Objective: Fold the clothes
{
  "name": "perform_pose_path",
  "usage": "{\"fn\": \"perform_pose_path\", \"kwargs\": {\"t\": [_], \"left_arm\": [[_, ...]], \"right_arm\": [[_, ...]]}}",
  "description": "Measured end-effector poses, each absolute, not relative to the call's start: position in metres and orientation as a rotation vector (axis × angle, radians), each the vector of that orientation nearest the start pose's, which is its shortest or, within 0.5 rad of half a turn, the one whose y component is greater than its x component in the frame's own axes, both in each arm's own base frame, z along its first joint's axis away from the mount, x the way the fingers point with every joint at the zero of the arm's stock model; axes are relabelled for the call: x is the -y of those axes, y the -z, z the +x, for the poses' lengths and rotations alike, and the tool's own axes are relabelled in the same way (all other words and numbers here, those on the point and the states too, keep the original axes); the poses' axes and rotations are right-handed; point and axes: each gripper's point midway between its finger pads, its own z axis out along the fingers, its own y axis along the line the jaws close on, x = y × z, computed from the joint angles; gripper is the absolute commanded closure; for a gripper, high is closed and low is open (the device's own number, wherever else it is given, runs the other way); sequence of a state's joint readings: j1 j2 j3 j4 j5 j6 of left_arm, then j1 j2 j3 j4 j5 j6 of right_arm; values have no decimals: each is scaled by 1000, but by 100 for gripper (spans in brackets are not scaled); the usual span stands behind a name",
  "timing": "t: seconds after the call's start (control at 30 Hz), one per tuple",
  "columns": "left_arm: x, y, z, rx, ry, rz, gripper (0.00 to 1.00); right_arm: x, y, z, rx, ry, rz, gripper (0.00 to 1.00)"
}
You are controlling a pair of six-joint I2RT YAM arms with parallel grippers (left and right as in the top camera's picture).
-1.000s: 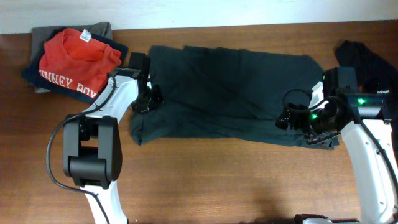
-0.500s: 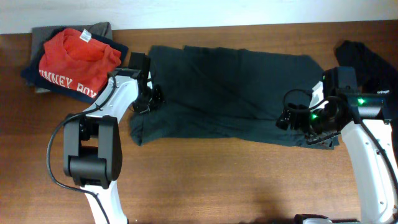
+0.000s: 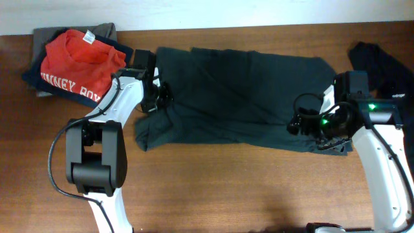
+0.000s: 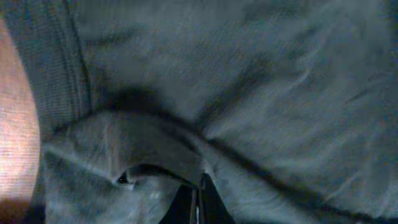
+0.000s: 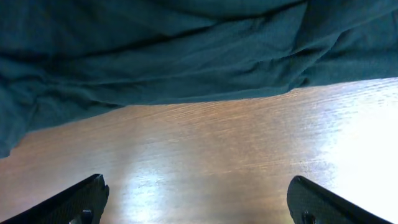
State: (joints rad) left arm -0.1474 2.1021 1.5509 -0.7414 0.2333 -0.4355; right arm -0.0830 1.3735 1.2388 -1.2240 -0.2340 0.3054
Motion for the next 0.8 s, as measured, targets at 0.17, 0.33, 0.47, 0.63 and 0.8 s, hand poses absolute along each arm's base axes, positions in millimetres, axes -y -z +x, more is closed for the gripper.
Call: {"fn": "perform_pose_path", "kwargs": {"t": [0.17,0.33,0.47,0.63,0.8], "left_arm": [[110,-38,466,-2812,473,-382,99],[113,-46,486,-2724,507,-409,99],[115,-53,498,-2667,528,-418,99],[116,-60,512,-2603,546,-406,99],[112,-65,522,-2555,511,-412,91]], "right_arm": [[-18,-144,266,-2922,-375,544,4],[-18,-134,264,-2929,-376,547,4],[-18,-130,265,-2926,-375,546,4],[-18,-127,264,-2931,-375,547,4],[-18,-127,266,-2923,-375,545,4]]}}
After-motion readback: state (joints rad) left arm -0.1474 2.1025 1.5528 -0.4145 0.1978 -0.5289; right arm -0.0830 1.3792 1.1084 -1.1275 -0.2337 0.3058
